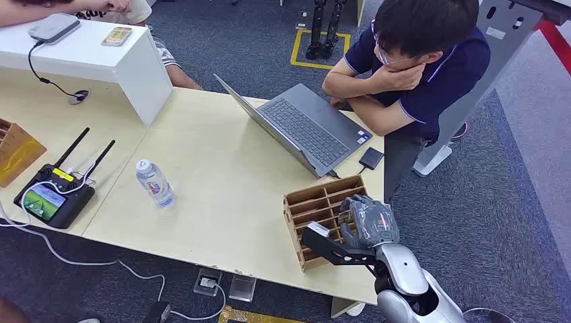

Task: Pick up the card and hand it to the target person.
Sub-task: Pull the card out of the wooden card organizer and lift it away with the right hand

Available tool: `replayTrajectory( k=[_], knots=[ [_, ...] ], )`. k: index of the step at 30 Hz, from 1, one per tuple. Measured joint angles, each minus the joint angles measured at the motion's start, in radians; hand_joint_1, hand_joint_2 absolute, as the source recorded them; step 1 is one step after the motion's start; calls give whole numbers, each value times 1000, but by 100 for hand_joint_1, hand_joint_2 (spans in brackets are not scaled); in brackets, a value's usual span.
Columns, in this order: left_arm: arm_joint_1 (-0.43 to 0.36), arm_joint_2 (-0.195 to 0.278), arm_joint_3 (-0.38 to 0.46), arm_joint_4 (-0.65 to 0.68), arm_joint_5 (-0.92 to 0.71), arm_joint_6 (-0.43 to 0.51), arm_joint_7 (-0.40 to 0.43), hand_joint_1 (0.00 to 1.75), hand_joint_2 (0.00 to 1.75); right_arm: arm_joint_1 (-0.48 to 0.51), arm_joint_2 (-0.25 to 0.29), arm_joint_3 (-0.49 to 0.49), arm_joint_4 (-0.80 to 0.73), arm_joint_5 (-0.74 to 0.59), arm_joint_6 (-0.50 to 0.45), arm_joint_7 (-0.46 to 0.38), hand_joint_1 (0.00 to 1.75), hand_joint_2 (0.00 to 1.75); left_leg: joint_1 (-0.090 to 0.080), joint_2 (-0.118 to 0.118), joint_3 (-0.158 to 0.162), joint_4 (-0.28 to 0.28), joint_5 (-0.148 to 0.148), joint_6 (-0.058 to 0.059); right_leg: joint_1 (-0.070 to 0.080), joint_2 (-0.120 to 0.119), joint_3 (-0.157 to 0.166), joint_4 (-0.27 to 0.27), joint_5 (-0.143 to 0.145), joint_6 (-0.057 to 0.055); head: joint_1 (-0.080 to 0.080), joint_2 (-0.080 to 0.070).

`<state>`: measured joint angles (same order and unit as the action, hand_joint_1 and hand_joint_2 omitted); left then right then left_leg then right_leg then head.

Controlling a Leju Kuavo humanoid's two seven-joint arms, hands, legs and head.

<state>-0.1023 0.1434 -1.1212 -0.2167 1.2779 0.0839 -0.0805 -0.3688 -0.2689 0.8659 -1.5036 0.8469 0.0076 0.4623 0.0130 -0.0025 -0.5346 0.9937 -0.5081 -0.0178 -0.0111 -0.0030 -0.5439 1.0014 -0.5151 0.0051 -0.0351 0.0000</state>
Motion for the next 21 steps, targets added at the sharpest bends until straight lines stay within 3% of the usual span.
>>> replayTrajectory(
  k=[21],
  knots=[
    [0, 0, 0, 0, 0, 0, 0, 0, 0, -2, 0, -2, 59, -10, -11, -8, 117, 175, 0, 0, 0, 0, 0, 0, 0, 0, 0, 0, 0, 0, 0, 0]
  ],
)
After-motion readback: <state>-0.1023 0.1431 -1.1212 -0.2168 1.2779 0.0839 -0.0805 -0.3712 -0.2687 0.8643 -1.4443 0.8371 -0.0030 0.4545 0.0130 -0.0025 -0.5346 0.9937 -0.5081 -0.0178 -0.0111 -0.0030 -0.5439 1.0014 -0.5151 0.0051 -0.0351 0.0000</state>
